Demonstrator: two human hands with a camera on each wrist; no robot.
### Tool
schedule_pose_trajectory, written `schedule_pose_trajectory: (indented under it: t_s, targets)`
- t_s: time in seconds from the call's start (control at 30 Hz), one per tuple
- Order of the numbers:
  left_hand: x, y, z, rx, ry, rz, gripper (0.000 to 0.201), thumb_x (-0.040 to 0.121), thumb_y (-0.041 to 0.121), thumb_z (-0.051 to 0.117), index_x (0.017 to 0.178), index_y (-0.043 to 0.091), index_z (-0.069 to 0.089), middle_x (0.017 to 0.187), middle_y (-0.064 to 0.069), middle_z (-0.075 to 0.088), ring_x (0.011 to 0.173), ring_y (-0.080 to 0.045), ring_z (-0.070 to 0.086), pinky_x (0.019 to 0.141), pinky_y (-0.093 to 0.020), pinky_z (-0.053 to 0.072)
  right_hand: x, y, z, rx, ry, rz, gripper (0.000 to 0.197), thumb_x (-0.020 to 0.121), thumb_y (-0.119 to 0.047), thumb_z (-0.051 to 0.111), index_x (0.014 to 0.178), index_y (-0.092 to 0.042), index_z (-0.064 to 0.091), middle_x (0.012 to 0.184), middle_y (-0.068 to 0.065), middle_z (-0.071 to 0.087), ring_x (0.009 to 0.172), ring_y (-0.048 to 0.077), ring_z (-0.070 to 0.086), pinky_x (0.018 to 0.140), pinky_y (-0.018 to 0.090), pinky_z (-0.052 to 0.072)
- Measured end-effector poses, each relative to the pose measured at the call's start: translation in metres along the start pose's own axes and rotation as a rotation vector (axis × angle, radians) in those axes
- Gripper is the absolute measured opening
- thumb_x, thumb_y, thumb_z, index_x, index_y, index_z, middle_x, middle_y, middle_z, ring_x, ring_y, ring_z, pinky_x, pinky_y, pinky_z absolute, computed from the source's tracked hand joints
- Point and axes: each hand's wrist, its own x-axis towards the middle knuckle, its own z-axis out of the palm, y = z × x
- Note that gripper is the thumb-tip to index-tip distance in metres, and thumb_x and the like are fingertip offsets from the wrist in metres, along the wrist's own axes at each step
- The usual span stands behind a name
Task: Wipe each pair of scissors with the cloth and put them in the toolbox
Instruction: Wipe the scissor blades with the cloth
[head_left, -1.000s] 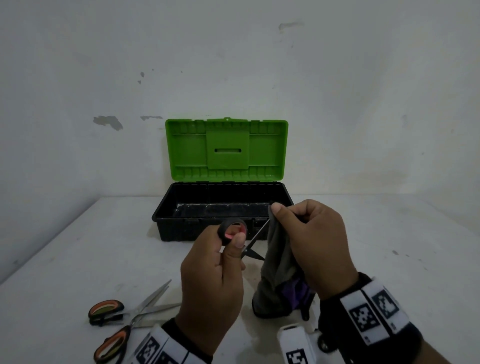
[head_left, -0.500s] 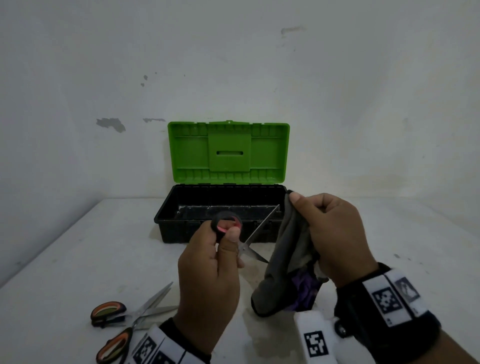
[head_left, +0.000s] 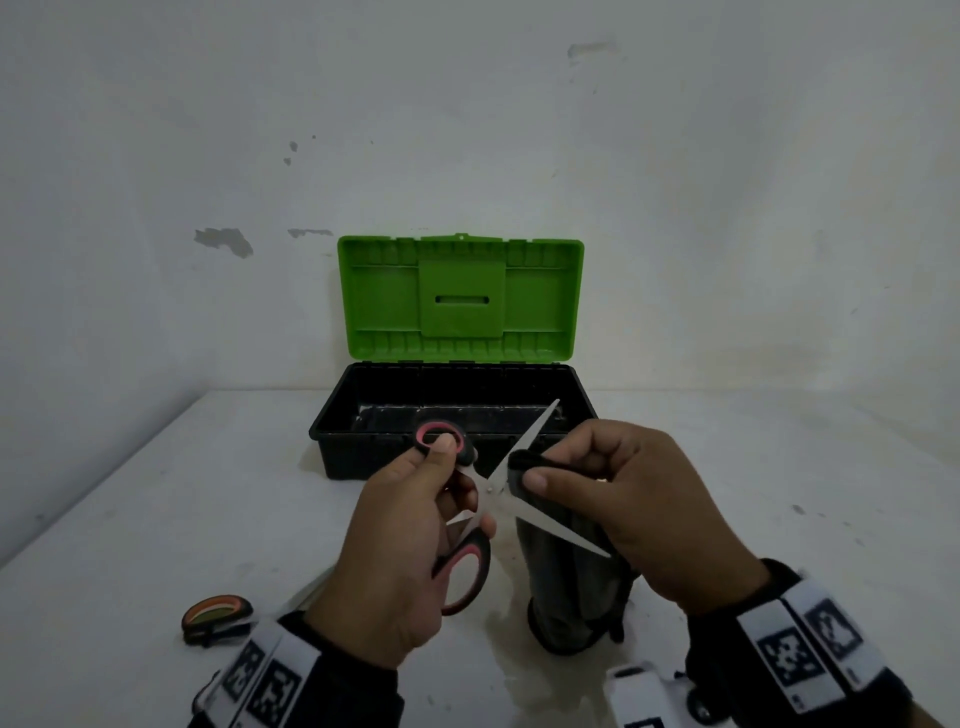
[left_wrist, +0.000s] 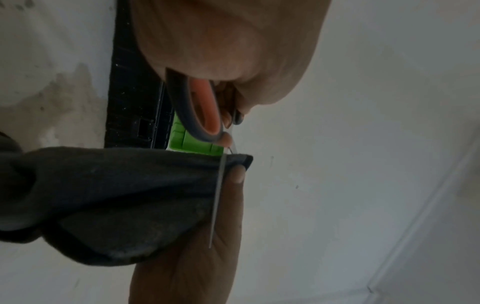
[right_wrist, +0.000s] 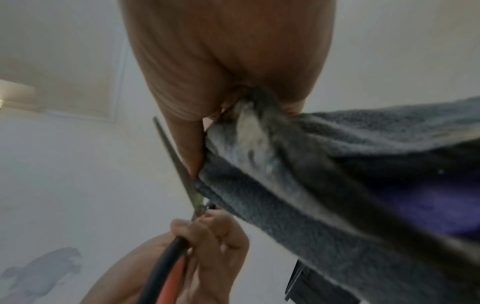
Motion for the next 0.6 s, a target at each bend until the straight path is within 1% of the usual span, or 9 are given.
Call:
schedule_pose_trajectory:
  t_s: [0.03,0.07,0.17,0.23,0.27,0.33,0.43,0.5,0.6]
  targets:
    - [0.000,0.000,0.001,0.001,-0.003,-0.007,0.026,0.098,0.025,0.053,0.095,0.003,0.066,0.066,-0.008,0.050,0.055,-0.016,0.049,0.044,-0.025,0.046,0.000,0.000,0.003,0.000,-0.008,0.018,0.021,0.065,-0.027,0.084,0.072,-0.011,0.072,0.070,0.009,0.076,0.065,0.024,0.071,0.062,0.035,0.056]
    - [-0.001,0.001,0.003,0.001,-0.006,-0.016,0.026,0.098,0.026,0.053,0.095,0.004,0.066,0.066,-0.008,0.050,0.057,-0.017,0.048,0.043,-0.024,0.045,-0.001,0.000,0.005,0.001,-0.011,0.034,0.022,0.066,-0.026,0.085,0.072,-0.010,0.072,0.069,0.011,0.075,0.064,0.025,0.070,0.061,0.035,0.055]
    - [-0.002,0.002,0.005,0.007,-0.012,-0.037,0.025,0.098,0.027,0.053,0.094,0.006,0.066,0.066,-0.007,0.049,0.058,-0.018,0.046,0.039,-0.022,0.042,-0.001,0.002,0.009,0.007,0.008,0.078,0.021,0.070,-0.022,0.087,0.069,-0.009,0.071,0.064,0.011,0.073,0.056,0.020,0.065,0.054,0.028,0.051]
    - [-0.003,0.002,0.006,0.014,-0.025,-0.042,0.024,0.098,0.027,0.053,0.092,0.007,0.066,0.068,-0.008,0.049,0.057,-0.018,0.044,0.037,-0.021,0.040,-0.002,0.001,0.012,0.015,0.024,0.104,0.022,0.070,-0.022,0.087,0.068,-0.009,0.070,0.059,0.008,0.071,0.053,0.016,0.061,0.051,0.026,0.048]
    - [-0.004,0.002,0.006,0.013,-0.030,-0.045,0.024,0.098,0.026,0.053,0.092,0.007,0.065,0.068,-0.008,0.049,0.057,-0.018,0.044,0.037,-0.021,0.040,-0.003,0.000,0.014,0.017,0.035,0.107,0.024,0.070,-0.022,0.087,0.069,-0.006,0.069,0.059,0.009,0.070,0.052,0.016,0.061,0.051,0.026,0.048]
    - [-0.004,0.003,0.006,0.004,-0.041,-0.046,0.023,0.098,0.025,0.052,0.092,0.007,0.065,0.067,-0.007,0.048,0.055,-0.018,0.043,0.037,-0.021,0.039,-0.002,0.000,0.014,0.020,0.093,0.108,0.026,0.070,-0.023,0.087,0.071,-0.004,0.069,0.064,0.014,0.072,0.055,0.021,0.063,0.055,0.032,0.052]
    - [-0.004,0.002,0.005,0.006,-0.039,-0.048,0.024,0.098,0.024,0.053,0.092,0.004,0.065,0.062,-0.006,0.046,0.054,-0.018,0.042,0.036,-0.021,0.039,0.004,0.004,0.009,0.064,0.214,0.116,0.024,0.072,-0.024,0.086,0.071,-0.005,0.070,0.070,0.019,0.073,0.062,0.028,0.067,0.064,0.042,0.057]
    - [-0.003,0.002,0.004,-0.005,-0.037,-0.054,0.024,0.098,0.024,0.053,0.093,0.004,0.064,0.062,-0.006,0.044,0.055,-0.018,0.041,0.035,-0.021,0.038,0.005,0.005,0.010,0.075,0.195,0.130,0.025,0.072,-0.025,0.085,0.070,-0.005,0.070,0.071,0.023,0.072,0.061,0.029,0.065,0.064,0.041,0.056]
    - [-0.002,0.003,0.003,-0.017,-0.049,-0.055,0.022,0.098,0.024,0.053,0.092,0.005,0.064,0.064,-0.007,0.045,0.054,-0.018,0.041,0.034,-0.021,0.038,-0.001,0.002,0.015,0.061,0.105,0.157,0.027,0.072,-0.024,0.085,0.070,-0.003,0.069,0.068,0.022,0.071,0.057,0.025,0.063,0.058,0.034,0.053]
